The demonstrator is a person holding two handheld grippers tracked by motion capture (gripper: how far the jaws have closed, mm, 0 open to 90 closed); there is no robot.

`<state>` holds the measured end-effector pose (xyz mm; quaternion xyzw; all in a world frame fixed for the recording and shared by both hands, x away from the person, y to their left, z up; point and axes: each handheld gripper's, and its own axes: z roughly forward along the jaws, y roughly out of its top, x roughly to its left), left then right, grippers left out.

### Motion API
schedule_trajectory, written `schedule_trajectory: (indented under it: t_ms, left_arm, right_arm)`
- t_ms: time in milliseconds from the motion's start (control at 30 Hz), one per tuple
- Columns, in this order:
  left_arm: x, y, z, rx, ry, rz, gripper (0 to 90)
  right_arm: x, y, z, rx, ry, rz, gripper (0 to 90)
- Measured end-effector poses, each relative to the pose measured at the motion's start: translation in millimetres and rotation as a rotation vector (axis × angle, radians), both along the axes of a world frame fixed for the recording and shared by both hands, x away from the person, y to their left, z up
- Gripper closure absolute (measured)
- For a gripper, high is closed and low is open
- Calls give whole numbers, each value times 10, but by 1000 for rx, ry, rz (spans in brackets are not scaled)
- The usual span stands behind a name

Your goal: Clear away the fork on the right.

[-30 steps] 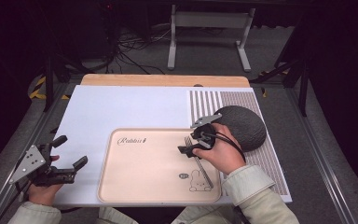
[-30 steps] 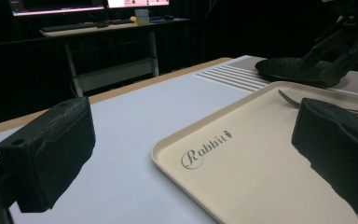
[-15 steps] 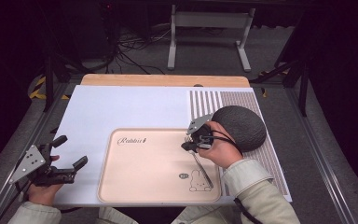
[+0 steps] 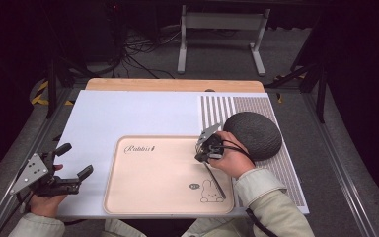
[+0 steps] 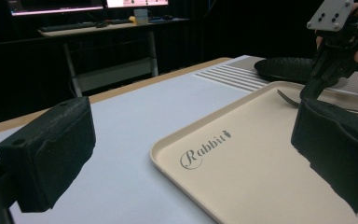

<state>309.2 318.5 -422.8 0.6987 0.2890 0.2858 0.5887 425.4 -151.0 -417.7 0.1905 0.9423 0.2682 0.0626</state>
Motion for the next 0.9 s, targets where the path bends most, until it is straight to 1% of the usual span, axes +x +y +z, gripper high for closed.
schedule_trajectory:
  t_ms: [33,167,267,333,367,567,700,833,900]
  left_arm:
    - [0,1,0,-1,0,0,4]
    - [1,2,-1,-1,0,-1,4]
    - [2,2,-1,0,3,-2,4]
    - [2,2,-1,0,3,-2,5]
    - [2,2,-1,0,3,-3,4]
    - [3,2,-2,0,4,-2,5]
    - [4,-1,-3,-3,5,-3,5]
    - [3,1,-3,-3,5,-3,5]
    - [5,-1,-4,-3,4,-4,5]
  right_arm:
    - [5,-2,-16,-4,9,1,900]
    - [10,3,-57,-26,16,2,900]
    - [13,3,-81,-36,23,-6,900]
    - [15,3,-88,-37,23,-5,900]
    - [15,-1,-97,-40,31,2,900]
    - [18,5,-117,-55,27,-1,900]
    - [19,7,-114,-57,34,-2,900]
    - [23,5,-116,-56,29,1,900]
    - [22,-2,-116,-56,31,-8,900]
